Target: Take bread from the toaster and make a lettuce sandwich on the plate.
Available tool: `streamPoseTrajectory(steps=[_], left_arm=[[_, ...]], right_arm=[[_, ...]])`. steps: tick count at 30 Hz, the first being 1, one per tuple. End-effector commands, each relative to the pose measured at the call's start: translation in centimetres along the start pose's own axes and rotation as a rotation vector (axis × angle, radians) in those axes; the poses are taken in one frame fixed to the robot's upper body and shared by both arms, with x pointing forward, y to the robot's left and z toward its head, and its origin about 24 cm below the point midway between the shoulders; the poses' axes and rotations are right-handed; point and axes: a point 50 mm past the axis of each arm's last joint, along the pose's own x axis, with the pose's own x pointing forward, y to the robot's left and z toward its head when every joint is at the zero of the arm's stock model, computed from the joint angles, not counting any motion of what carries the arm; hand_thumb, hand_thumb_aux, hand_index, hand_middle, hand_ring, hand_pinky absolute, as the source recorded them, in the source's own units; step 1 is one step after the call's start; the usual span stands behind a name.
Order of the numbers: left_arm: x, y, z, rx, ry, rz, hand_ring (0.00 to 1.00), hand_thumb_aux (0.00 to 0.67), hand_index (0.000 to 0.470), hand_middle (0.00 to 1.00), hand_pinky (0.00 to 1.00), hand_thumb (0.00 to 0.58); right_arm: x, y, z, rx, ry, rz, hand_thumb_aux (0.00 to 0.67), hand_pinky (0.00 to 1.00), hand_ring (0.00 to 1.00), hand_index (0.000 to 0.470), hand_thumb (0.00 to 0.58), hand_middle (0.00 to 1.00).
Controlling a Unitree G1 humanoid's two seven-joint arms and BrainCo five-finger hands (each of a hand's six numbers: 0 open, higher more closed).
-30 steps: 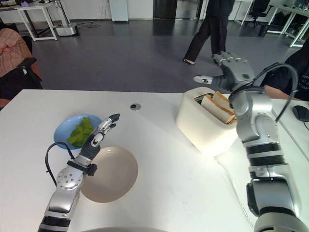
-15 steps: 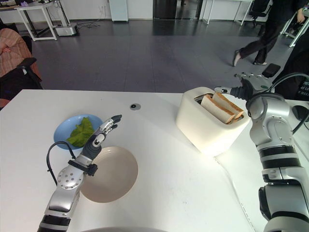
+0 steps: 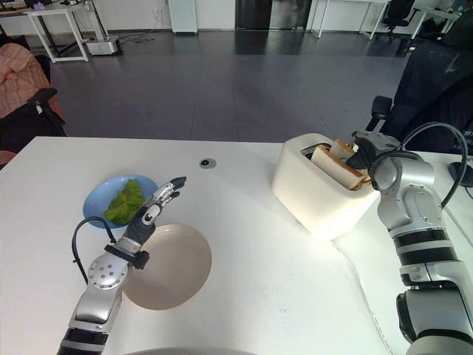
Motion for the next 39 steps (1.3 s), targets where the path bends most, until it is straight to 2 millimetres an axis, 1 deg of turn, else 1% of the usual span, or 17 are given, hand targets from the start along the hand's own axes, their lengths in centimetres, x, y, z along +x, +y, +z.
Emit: streamPoseTrajectory(steps=[1, 5, 8, 9, 11, 13, 14, 15, 18, 19, 22, 24, 25, 28, 31, 34, 39], left_arm=[[0.2, 0.2, -0.2, 0.009, 0.007, -0.001, 0.0, 0.0, 0.0, 0.0, 0.0, 0.0], [0.2, 0.6, -0.2, 0.014, 0.008, 0.011, 0.0, 0.0, 0.0, 0.0, 0.0, 0.0], [0.2, 1.2, -0.2, 0.024, 0.005, 0.022, 0.0, 0.0, 0.0, 0.0, 0.0, 0.0], [0.2, 1.4, 0.0, 0.027, 0.002, 0.028, 0.0, 0.0, 0.0, 0.0, 0.0, 0.0], [0.3, 1.8, 0.1, 0.033, -0.001, 0.035, 0.0, 0.0, 0.0, 0.0, 0.0, 0.0], [0.4, 2.2, 0.2, 0.039, -0.004, 0.04, 0.0, 0.0, 0.0, 0.0, 0.0, 0.0], [0.4, 2.5, 0.3, 0.045, -0.005, 0.044, 0.0, 0.0, 0.0, 0.0, 0.0, 0.0], [0.4, 3.0, 0.4, 0.061, -0.006, 0.051, 0.0, 0.0, 0.0, 0.0, 0.0, 0.0], [0.5, 5.3, 1.1, 0.128, -0.012, 0.094, 0.0, 0.0, 0.0, 0.0, 0.0, 0.0], [0.6, 6.2, 1.3, 0.15, -0.013, 0.111, 0.0, 0.0, 0.0, 0.0, 0.0, 0.0], [0.3, 10.0, 2.3, 0.256, -0.006, 0.205, 0.0, 0.0, 0.0, 0.0, 0.0, 0.0], [0.0, 12.2, 2.9, 0.312, 0.001, 0.26, 0.0, 0.0, 0.0, 0.0, 0.0, 0.0], [-0.2, 12.9, 3.1, 0.327, 0.005, 0.279, 0.0, 0.0, 0.0, 0.0, 0.0, 0.0], [-0.9, 14.6, 3.4, 0.363, 0.019, 0.327, 0.0, 0.0, 0.0, 0.0, 0.0, 0.0], [-1.2, 15.2, 3.4, 0.372, 0.026, 0.346, 0.0, 0.0, 0.0, 0.0, 0.0, 0.0], [-1.2, 15.4, 3.1, 0.375, 0.032, 0.352, 0.0, 0.0, 0.0, 0.0, 0.0, 0.0], [-1.4, 15.4, 2.9, 0.377, 0.038, 0.361, 0.0, 0.0, 0.0, 0.0, 0.0, 0.0]], right_arm=[[0.2, -0.6, 0.1, 0.022, -0.006, -0.062, 0.67, 0.0, 0.0, 0.47, 0.58, 0.0], [-0.1, -4.5, 0.7, 0.068, -0.047, -0.328, 0.67, 0.0, 0.0, 0.47, 0.58, 0.0], [-1.3, -8.1, 2.3, 0.105, -0.154, -0.583, 0.67, 0.0, 0.0, 0.47, 0.58, 0.0], [-1.5, -8.9, 2.8, 0.107, -0.189, -0.628, 0.67, 0.0, 0.0, 0.47, 0.58, 0.0], [-1.7, -9.7, 3.8, 0.129, -0.247, -0.676, 0.67, 0.0, 0.0, 0.47, 0.58, 0.0], [-1.7, -9.8, 5.0, 0.201, -0.327, -0.65, 0.67, 0.0, 0.0, 0.47, 0.58, 0.0], [-1.5, -9.3, 5.9, 0.202, -0.363, -0.602, 0.67, 0.0, 0.0, 0.47, 0.58, 0.0], [-1.3, -8.5, 7.2, 0.262, -0.432, -0.517, 0.67, 0.0, 0.0, 0.47, 0.58, 0.0], [-1.6, -5.3, 12.1, 0.389, -0.662, -0.246, 0.67, 0.0, 0.0, 0.47, 0.58, 0.0], [-2.0, -4.4, 13.6, 0.414, -0.723, -0.173, 0.67, 0.0, 0.0, 0.47, 0.58, 0.0], [-4.0, -0.5, 19.1, 0.473, -0.914, 0.086, 0.67, 0.0, 0.0, 0.47, 0.58, 0.0], [-5.6, 1.7, 22.0, 0.509, -1.005, 0.234, 0.67, 0.0, 0.0, 0.47, 0.58, 0.0], [-6.1, 2.4, 22.9, 0.521, -1.034, 0.286, 0.67, 0.0, 0.0, 0.47, 0.58, 0.0], [-7.4, 4.5, 25.1, 0.54, -1.084, 0.431, 0.67, 0.0, 0.0, 0.47, 0.58, 0.0], [-8.8, 6.7, 26.5, 0.553, -1.116, 0.559, 0.67, 0.0, 0.0, 0.47, 0.58, 0.0], [-9.7, 8.4, 27.2, 0.531, -1.124, 0.634, 0.67, 0.0, 0.0, 0.47, 0.58, 0.0], [-10.0, 10.8, 27.4, 0.475, -1.099, 0.721, 0.67, 0.0, 0.0, 0.47, 0.58, 0.0]])
